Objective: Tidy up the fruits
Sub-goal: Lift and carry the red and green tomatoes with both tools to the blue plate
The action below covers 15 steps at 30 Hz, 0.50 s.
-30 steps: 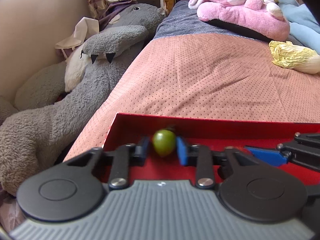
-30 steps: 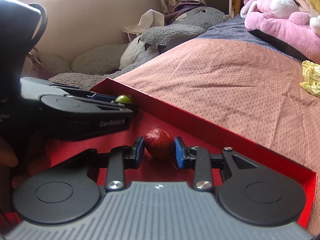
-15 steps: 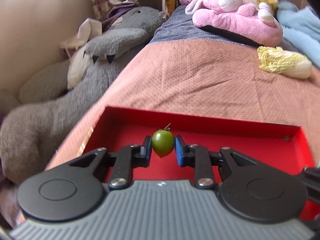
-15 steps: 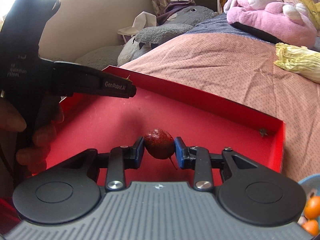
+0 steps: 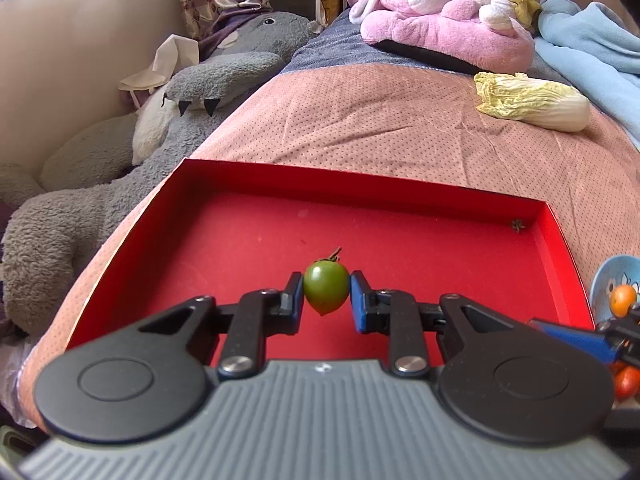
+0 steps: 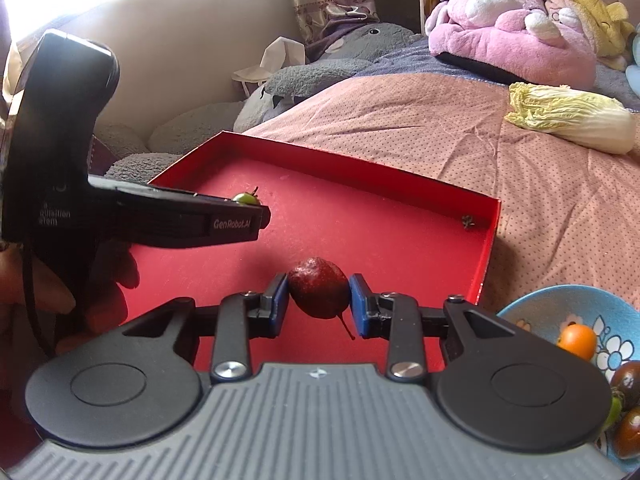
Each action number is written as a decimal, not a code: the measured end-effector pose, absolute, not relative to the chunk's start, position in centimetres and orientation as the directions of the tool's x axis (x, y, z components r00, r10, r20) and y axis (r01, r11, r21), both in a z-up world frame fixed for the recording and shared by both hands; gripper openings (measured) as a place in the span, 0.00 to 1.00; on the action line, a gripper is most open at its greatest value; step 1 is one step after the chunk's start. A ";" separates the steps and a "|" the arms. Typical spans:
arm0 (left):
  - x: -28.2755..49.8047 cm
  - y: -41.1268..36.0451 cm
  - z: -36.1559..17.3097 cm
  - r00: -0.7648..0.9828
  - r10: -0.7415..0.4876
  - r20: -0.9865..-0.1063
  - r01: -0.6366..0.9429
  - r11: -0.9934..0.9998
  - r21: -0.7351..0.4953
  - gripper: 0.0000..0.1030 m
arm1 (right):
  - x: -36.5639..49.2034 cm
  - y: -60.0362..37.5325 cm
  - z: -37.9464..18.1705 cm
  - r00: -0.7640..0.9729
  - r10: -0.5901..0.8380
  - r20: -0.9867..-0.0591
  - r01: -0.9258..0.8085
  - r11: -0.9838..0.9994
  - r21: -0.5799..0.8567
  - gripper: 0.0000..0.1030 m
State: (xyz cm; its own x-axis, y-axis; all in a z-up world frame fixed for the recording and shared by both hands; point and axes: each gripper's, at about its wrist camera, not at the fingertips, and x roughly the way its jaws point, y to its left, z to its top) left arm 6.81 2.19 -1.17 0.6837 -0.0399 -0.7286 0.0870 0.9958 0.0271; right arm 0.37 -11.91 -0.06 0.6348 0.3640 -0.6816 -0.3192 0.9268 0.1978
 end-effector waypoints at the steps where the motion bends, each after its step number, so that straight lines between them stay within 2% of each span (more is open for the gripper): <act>1: 6.6 2.0 -1.1 0.685 -0.039 -0.727 0.088 0.996 0.029 0.27 | 0.1 -12.0 0.1 0.637 0.364 -0.680 -0.320 0.927 0.196 0.37; 15: 4.7 1.1 -0.7 0.703 -0.056 -0.709 0.119 0.992 0.039 0.27 | -1.9 -13.0 1.0 0.652 0.358 -0.668 -0.312 0.930 0.194 0.37</act>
